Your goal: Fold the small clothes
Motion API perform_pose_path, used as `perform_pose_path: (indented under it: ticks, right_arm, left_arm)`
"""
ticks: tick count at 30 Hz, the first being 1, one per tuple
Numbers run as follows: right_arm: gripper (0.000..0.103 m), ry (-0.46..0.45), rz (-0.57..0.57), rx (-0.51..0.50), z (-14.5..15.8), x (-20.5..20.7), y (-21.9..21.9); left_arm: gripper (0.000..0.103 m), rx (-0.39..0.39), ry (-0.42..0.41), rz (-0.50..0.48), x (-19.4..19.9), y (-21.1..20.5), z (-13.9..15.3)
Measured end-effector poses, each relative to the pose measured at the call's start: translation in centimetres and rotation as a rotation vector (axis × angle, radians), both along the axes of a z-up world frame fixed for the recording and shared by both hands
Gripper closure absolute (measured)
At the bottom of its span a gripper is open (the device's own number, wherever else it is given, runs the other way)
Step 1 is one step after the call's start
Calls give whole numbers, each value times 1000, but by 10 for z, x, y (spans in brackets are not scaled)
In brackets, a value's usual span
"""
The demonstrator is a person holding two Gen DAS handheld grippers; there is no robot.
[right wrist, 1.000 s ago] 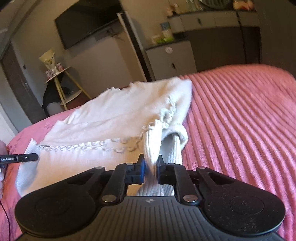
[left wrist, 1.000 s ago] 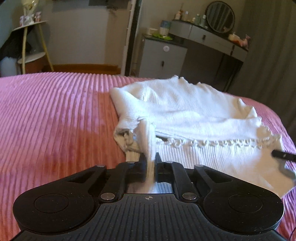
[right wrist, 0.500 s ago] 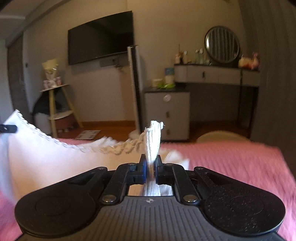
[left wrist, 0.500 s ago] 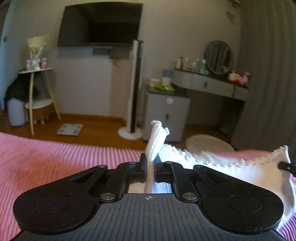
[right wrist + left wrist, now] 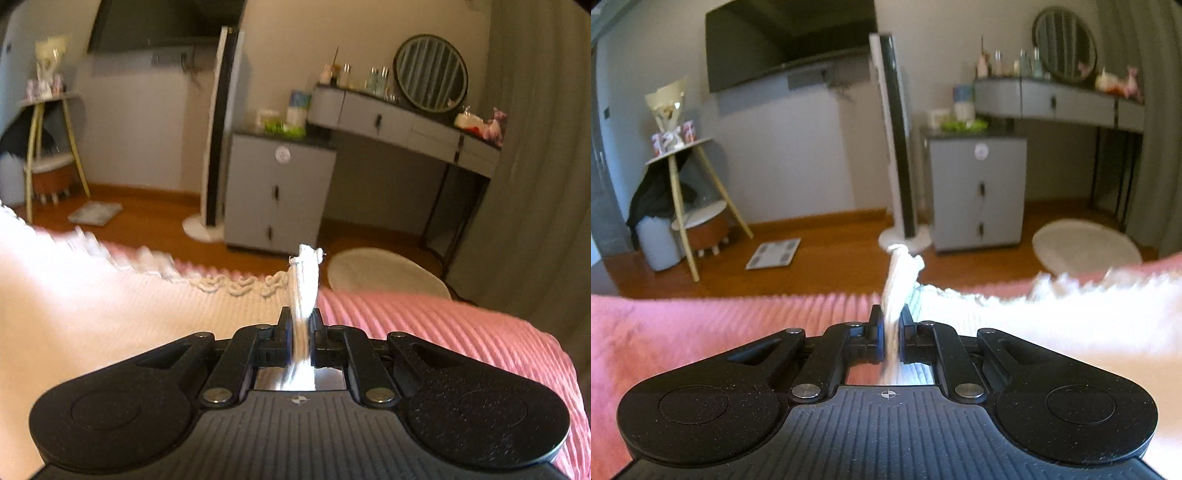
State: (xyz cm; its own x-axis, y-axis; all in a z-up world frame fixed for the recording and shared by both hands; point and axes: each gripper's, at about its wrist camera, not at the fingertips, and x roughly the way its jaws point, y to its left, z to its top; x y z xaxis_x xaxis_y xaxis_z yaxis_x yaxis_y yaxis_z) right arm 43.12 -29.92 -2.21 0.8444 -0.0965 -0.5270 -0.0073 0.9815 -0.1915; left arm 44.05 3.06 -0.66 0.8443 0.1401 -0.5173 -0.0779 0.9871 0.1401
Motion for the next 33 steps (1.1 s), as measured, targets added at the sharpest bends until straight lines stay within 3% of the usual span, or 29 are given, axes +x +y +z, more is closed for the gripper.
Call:
perform_pose_path:
  ticks: [2, 5, 7, 8, 10, 11, 14, 21, 27, 33]
  right_arm:
    - [95, 10, -3, -19, -6, 2, 3]
    - [94, 57, 6, -54, -13, 10, 5]
    - [90, 51, -2, -48, -6, 7, 6]
    - [88, 42, -13, -28, 1, 1, 3]
    - [81, 6, -33, 57, 18, -21, -6]
    - [77, -14, -34, 125, 24, -37, -12]
    - [71, -28, -24, 264, 31, -86, -22]
    - [66, 37, -8, 423, 18, -159, -27]
    - [66, 15, 11, 399, 30, -153, -26]
    - [66, 47, 3, 407, 36, -91, -26]
  left_arm:
    - [91, 22, 23, 30, 3, 1, -13]
    - [74, 89, 125, 138, 16, 1, -30]
    - [71, 103, 145, 168, 12, 2, -25]
    - [68, 78, 121, 159, 3, 5, -16]
    - [45, -4, 87, 139, -17, 14, 2]
    - [42, -57, 81, 118, -32, 20, 10]
    - [41, -137, 123, 62, -63, 31, 17]
    - [40, -227, 218, 18, -113, 41, -9]
    - [41, -233, 202, 26, -117, 37, -1]
    - [46, -210, 178, 39, -81, 27, 2]
